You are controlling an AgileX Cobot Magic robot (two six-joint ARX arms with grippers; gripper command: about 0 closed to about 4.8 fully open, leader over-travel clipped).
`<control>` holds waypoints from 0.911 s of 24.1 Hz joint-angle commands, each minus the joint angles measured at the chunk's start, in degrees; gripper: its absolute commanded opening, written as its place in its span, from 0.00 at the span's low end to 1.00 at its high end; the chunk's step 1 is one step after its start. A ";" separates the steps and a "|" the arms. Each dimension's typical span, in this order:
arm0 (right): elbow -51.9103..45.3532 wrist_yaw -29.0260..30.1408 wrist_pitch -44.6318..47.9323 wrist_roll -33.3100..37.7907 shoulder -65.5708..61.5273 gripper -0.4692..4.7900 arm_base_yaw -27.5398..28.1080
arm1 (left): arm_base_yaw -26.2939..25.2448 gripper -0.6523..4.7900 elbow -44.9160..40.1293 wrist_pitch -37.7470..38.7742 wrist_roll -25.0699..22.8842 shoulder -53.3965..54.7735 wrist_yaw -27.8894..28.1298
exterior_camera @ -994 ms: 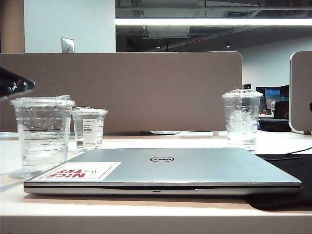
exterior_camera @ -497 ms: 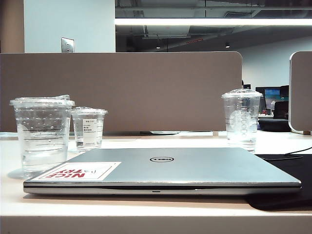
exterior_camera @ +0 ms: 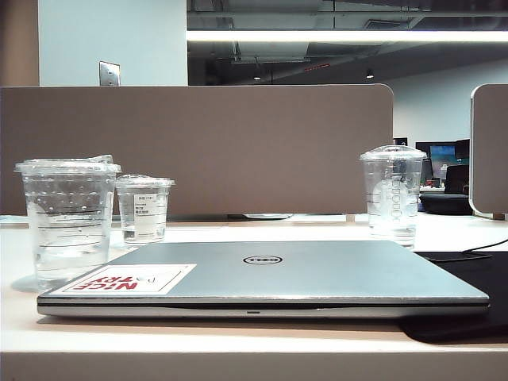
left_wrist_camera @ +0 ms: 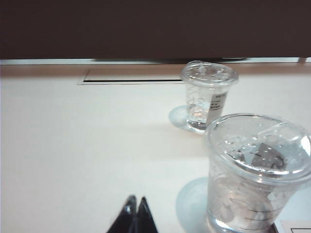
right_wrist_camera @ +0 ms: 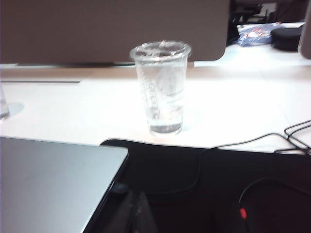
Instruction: Pick up the coffee cup on the middle and place it on the left side of the laptop.
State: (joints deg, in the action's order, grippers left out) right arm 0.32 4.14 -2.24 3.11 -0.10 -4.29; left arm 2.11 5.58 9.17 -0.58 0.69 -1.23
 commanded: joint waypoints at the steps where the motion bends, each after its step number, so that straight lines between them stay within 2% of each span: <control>1: -0.24 -0.13 0.72 -0.13 0.15 0.08 0.35 | -0.07 0.11 0.15 -0.59 -0.48 -0.04 0.15; 5: -0.24 -0.13 0.72 -0.13 0.15 0.08 0.33 | -0.07 0.11 0.00 -0.66 -0.35 -0.04 -0.04; 7: -0.24 -0.13 0.74 -0.13 0.15 0.08 0.35 | -0.07 0.11 0.00 -0.57 2.16 -0.04 -0.04; 11: -0.24 -0.13 0.74 -0.13 0.15 0.08 0.35 | -0.04 0.11 -0.02 -0.57 3.96 -0.04 -0.50; 22: -0.24 -0.13 0.74 -0.13 0.15 0.08 0.37 | -0.04 0.11 -0.02 -0.57 4.04 -0.04 -0.48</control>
State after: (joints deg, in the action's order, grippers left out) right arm 0.32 4.14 -2.50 3.11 -0.05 -3.99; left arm 2.13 5.48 9.15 3.31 0.64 -1.48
